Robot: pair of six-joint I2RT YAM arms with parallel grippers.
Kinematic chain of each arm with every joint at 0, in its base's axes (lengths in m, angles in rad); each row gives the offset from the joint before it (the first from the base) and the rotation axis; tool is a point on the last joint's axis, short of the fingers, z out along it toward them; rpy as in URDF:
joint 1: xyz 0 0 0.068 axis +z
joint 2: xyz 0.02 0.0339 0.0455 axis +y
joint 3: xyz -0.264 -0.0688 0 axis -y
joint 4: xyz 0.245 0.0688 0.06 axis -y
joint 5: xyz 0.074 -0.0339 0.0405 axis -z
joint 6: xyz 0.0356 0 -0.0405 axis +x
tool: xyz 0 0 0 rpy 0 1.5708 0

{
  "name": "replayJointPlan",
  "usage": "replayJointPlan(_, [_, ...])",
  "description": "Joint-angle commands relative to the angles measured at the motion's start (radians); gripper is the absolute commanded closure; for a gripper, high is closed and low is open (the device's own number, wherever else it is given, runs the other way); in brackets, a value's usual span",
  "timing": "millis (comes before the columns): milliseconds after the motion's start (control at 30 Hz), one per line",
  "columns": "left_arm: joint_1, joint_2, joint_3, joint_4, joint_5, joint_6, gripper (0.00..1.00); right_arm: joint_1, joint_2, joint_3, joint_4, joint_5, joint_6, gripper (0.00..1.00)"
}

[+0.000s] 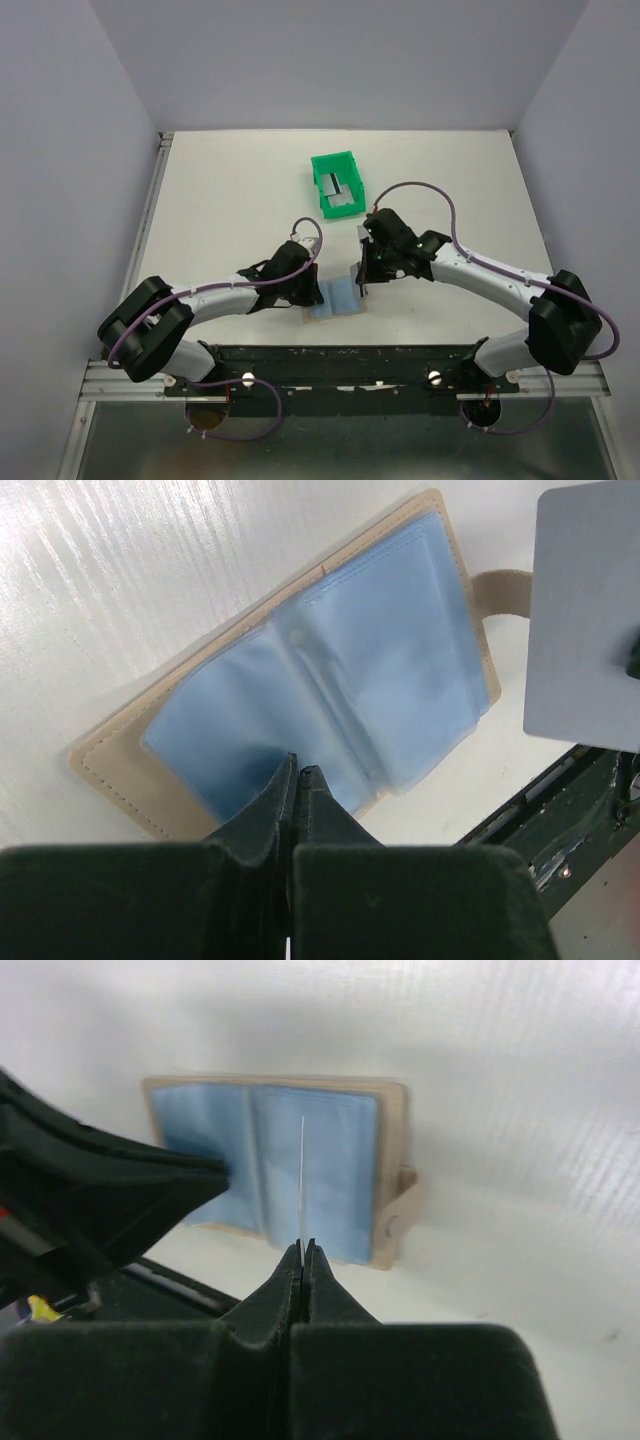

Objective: Put the credit cards into the card holder
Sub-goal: Insert the credit card into the card holder.

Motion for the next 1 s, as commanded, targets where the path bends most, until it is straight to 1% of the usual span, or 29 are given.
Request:
replayJointPlan(0, [0.0, -0.001, -0.015, 0.007, -0.026, -0.001, 1.0, 0.007, -0.008, 0.026, 0.111, -0.173, -0.029, 1.0])
replayJointPlan(100, [0.0, -0.009, -0.018, 0.006, -0.028, -0.001, 1.0, 0.009, 0.047, 0.018, 0.191, -0.265, 0.0, 0.99])
replayJointPlan(433, [0.0, -0.02, -0.027, 0.004, -0.034, -0.005, 1.0, 0.013, 0.179, -0.054, 0.334, -0.342, 0.05, 1.0])
replayJointPlan(733, [0.0, -0.009, -0.03, 0.013, -0.033, -0.005, 1.0, 0.012, 0.173, -0.042, 0.173, -0.183, 0.004, 1.0])
replayJointPlan(833, [0.0, -0.003, -0.03, 0.012, -0.031, -0.002, 1.0, 0.013, 0.175, -0.039, 0.145, -0.16, -0.006, 0.99])
replayJointPlan(967, [0.0, -0.012, -0.036, 0.01, -0.036, -0.004, 1.0, 0.012, 0.178, -0.047, 0.154, -0.161, -0.01, 1.0])
